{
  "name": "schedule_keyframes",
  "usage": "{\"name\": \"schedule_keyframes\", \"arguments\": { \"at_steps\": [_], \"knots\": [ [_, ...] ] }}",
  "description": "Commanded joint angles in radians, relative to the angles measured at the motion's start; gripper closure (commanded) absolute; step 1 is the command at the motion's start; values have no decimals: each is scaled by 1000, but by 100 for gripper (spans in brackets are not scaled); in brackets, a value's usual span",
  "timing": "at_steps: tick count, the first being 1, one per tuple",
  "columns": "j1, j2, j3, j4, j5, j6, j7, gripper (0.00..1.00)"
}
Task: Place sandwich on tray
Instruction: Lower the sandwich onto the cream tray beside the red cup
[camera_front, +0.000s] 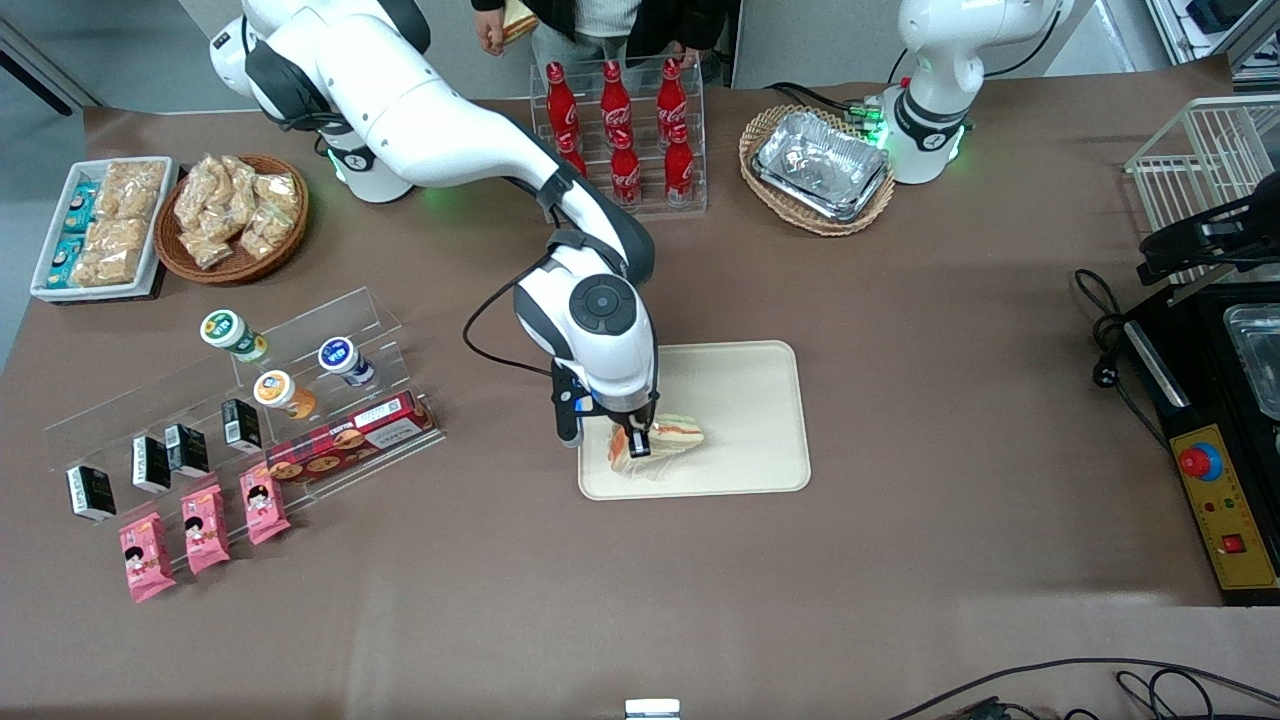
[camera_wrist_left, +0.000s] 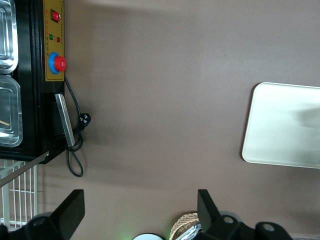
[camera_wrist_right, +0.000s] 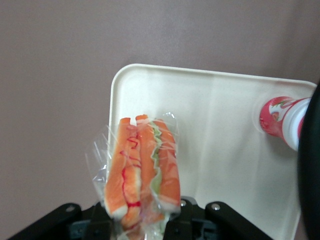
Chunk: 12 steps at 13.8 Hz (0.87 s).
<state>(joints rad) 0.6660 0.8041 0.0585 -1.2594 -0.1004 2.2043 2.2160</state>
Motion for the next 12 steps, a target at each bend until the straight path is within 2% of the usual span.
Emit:
{"name": "schedule_keyframes", "arguments": {
  "at_steps": [1, 12],
  "knots": [
    [15, 81, -6, 93, -19, 22, 50, 71],
    [34, 153, -6, 95, -18, 189, 182, 71]
  ]
}}
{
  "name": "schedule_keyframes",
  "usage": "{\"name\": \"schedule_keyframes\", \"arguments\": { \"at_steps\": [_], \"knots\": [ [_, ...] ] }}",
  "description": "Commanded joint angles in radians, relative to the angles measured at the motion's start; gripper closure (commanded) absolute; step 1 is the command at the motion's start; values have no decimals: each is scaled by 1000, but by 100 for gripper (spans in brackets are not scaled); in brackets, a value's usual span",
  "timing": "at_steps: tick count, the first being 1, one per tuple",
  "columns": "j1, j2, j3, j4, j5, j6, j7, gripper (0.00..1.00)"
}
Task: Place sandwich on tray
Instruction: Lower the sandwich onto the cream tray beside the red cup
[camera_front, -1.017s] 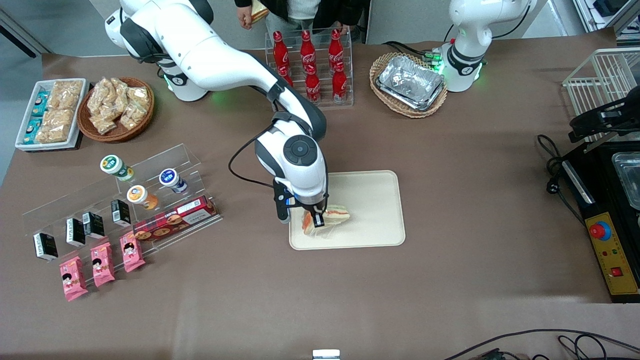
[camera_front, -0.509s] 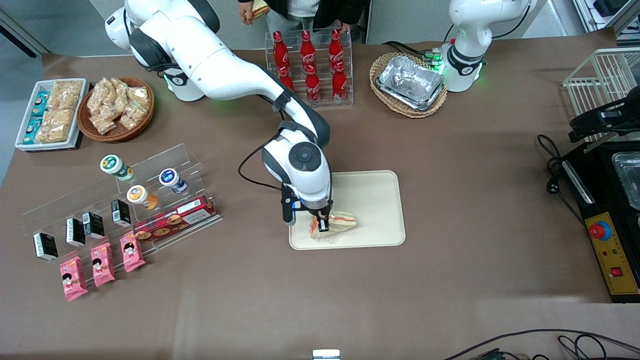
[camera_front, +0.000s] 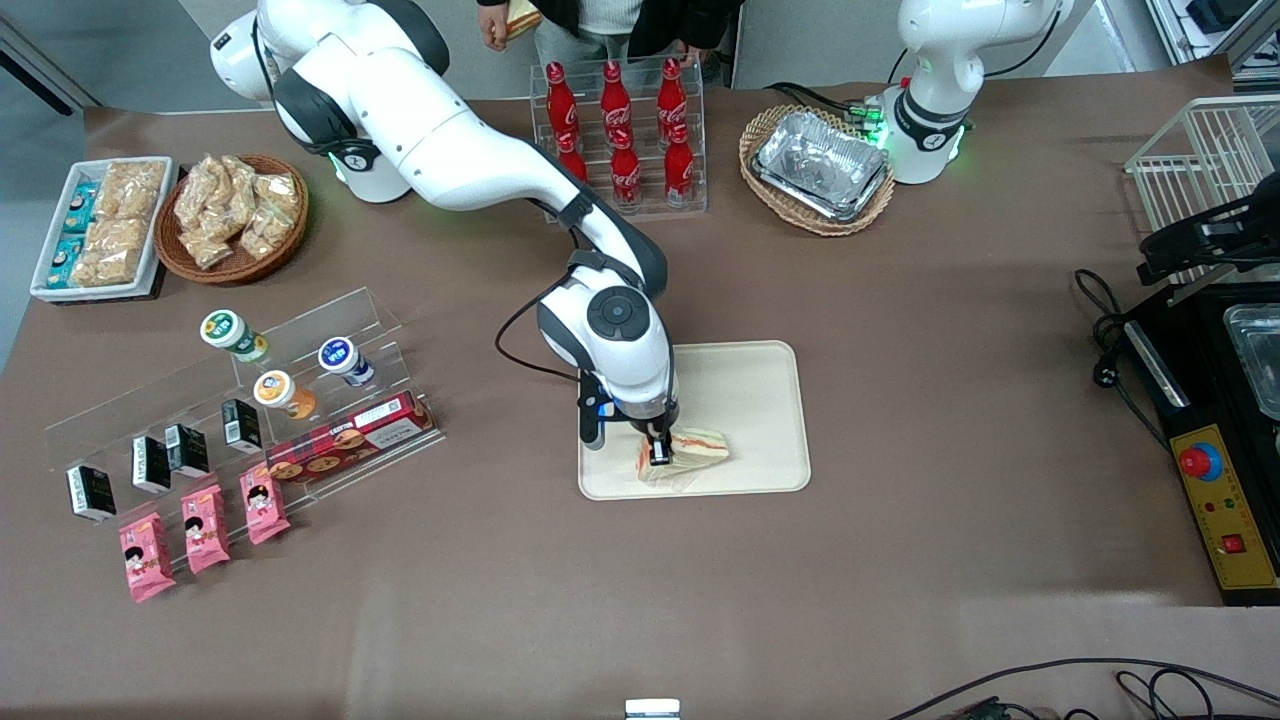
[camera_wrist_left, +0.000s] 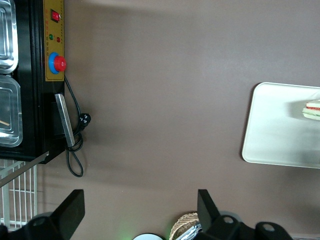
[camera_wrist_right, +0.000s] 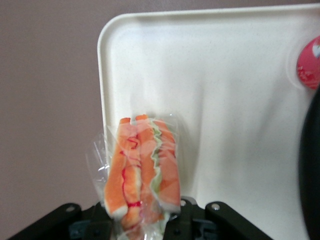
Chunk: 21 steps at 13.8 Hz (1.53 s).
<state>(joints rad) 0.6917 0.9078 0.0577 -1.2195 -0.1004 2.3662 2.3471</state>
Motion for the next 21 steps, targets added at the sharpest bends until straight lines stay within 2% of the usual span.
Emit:
{"name": "schedule_keyframes", "arguments": {
  "at_steps": [1, 9, 11, 12, 13, 14, 17, 21],
  "knots": [
    [8, 54, -6, 55, -18, 33, 54, 71],
    [8, 71, -32, 55, -19, 44, 47, 67],
    [6, 72, -33, 55, -19, 45, 52, 45],
    [3, 71, -33, 55, -19, 45, 52, 37],
    [0, 71, -35, 55, -19, 51, 52, 34],
    [-4, 72, -38, 55, -19, 57, 55, 9],
    [-4, 74, -45, 55, -18, 59, 55, 2],
    [-4, 69, -49, 54, -19, 59, 57, 2]
  ]
}}
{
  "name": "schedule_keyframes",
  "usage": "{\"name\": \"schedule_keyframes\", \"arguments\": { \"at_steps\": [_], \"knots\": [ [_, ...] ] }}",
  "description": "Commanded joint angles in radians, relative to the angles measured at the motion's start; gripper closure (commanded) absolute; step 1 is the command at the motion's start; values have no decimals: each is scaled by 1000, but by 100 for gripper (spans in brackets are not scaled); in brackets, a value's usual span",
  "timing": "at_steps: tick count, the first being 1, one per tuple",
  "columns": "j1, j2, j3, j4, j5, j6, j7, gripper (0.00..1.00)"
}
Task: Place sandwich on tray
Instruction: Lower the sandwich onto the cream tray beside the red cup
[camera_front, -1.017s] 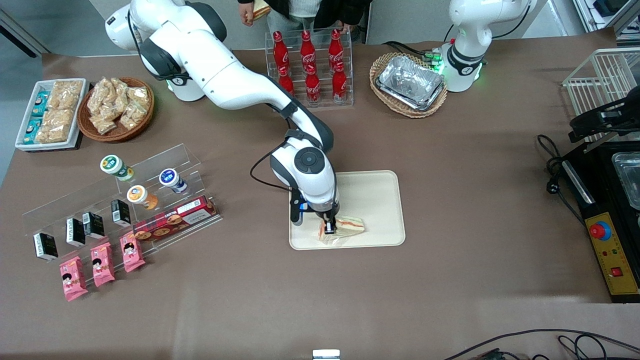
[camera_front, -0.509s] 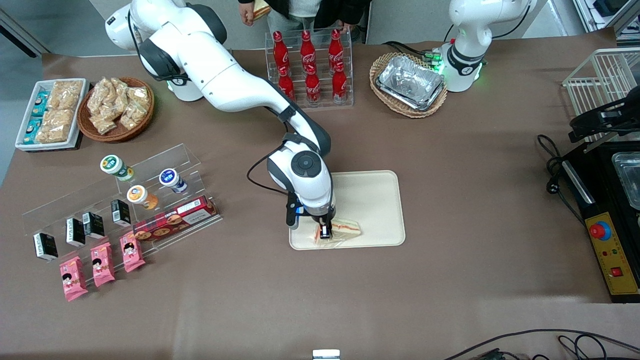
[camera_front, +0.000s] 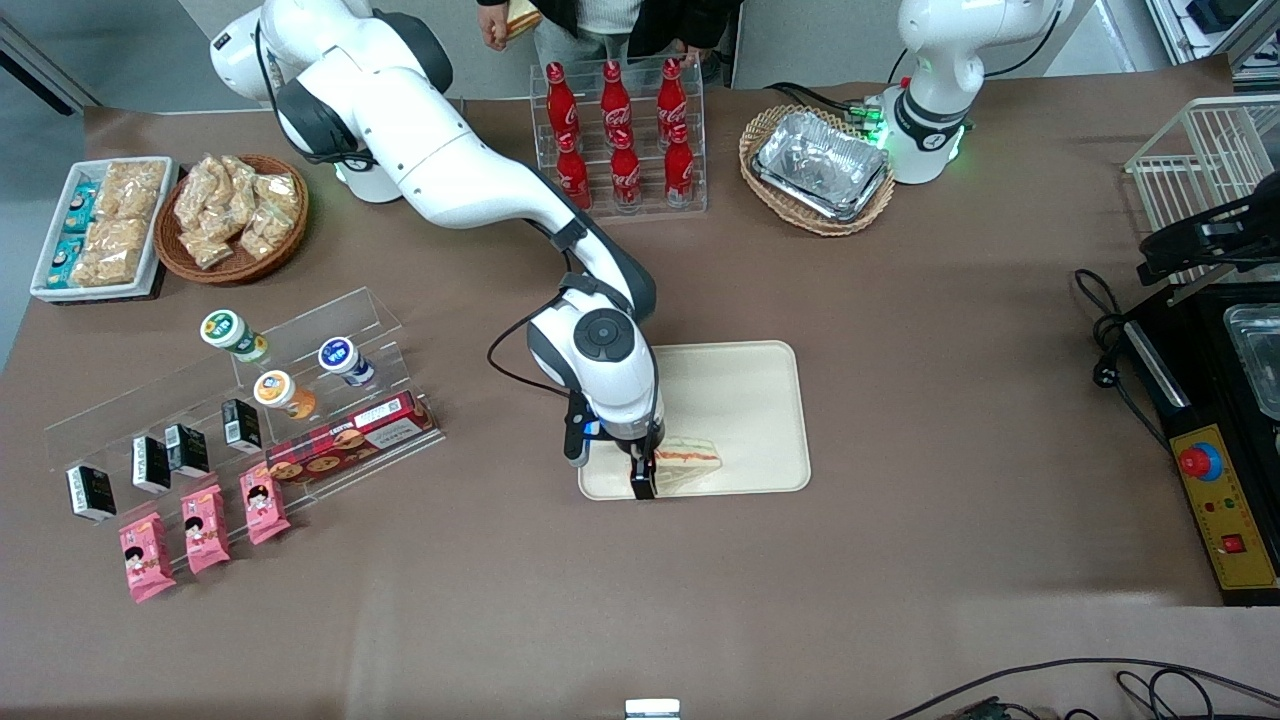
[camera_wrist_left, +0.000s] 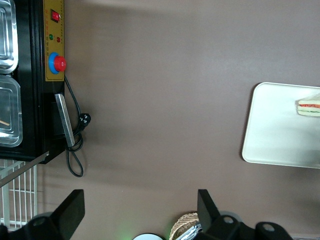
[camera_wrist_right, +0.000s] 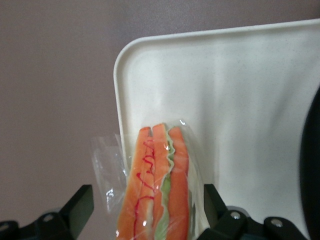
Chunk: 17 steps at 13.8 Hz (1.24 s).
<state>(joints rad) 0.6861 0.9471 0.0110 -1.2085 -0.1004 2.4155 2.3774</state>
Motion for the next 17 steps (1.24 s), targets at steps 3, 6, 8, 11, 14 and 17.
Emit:
{"name": "schedule_keyframes", "arguments": {
  "at_steps": [3, 6, 8, 11, 14, 17],
  "knots": [
    [10, 16, -5, 40, -22, -4, 14, 1],
    [12, -22, -2, 32, -53, -44, 2, 0],
    [10, -51, -2, 29, -55, -78, -6, 0],
    [-5, -83, 6, 27, -41, -133, -84, 0],
    [-8, -116, 10, 17, -38, -193, -125, 0],
    [-11, -158, 6, 17, 51, -283, -232, 0]
  ]
}}
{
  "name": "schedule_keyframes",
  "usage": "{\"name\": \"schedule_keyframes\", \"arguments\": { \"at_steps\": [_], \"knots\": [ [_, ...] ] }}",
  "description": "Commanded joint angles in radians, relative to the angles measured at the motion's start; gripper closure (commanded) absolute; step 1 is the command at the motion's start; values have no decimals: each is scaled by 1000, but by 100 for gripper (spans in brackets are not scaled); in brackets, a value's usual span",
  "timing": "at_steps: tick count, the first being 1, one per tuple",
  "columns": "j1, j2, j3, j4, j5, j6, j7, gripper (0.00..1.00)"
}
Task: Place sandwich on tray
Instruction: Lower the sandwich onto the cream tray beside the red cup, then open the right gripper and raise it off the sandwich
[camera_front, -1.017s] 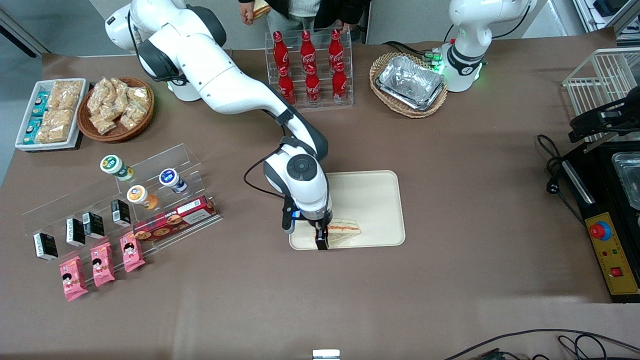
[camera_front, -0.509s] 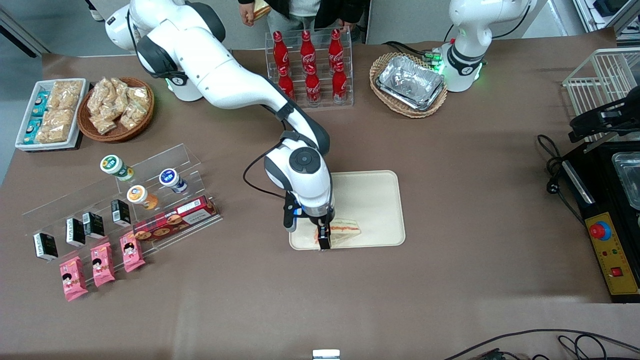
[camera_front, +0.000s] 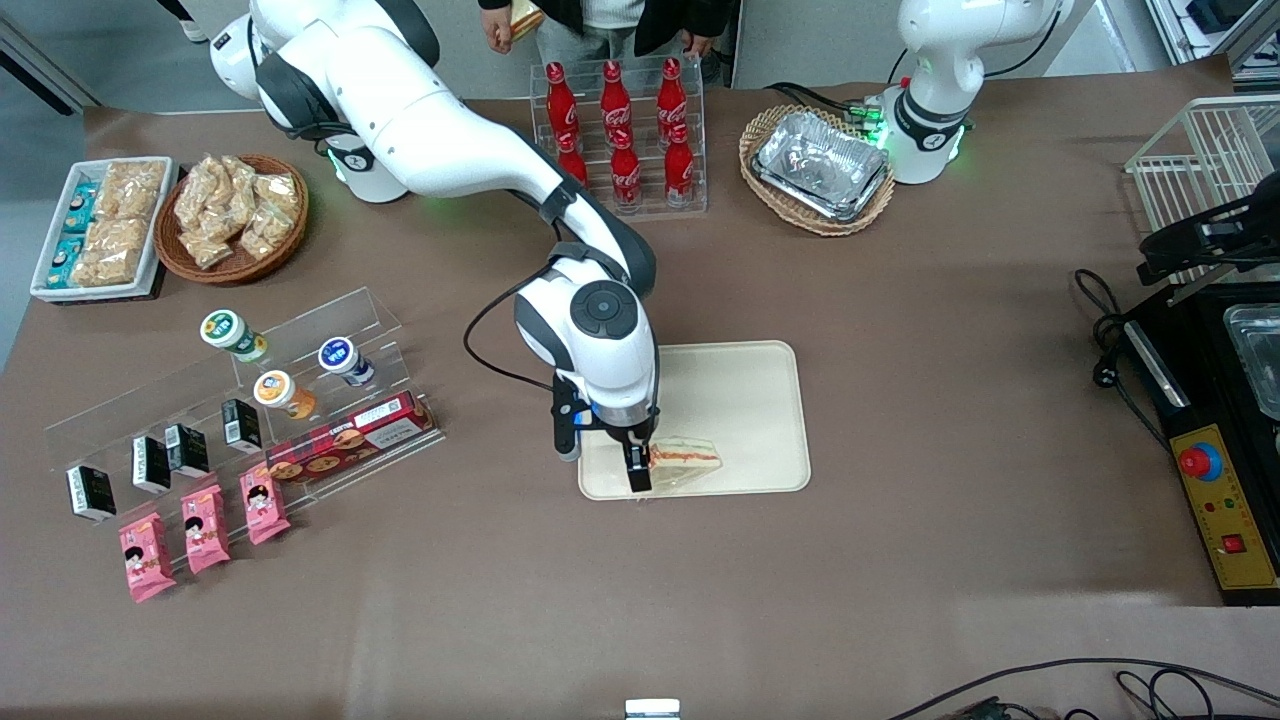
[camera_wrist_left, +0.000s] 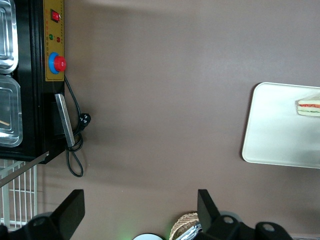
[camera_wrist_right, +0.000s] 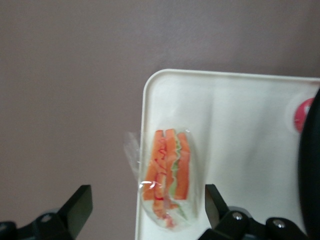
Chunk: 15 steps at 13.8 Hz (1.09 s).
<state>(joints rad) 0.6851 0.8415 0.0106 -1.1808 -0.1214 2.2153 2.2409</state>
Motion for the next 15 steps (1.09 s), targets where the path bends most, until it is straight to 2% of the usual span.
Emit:
{"name": "schedule_keyframes", "arguments": {
  "at_steps": [1, 7, 10, 15],
  "knots": [
    [-21, -70, 5, -11, 98, -112, -131, 0],
    [-81, -152, 9, -42, 109, -227, -300, 0],
    [-110, -208, 6, -105, 143, -256, -504, 0],
    [-160, -254, 5, -103, 143, -376, -840, 0]
  ]
}}
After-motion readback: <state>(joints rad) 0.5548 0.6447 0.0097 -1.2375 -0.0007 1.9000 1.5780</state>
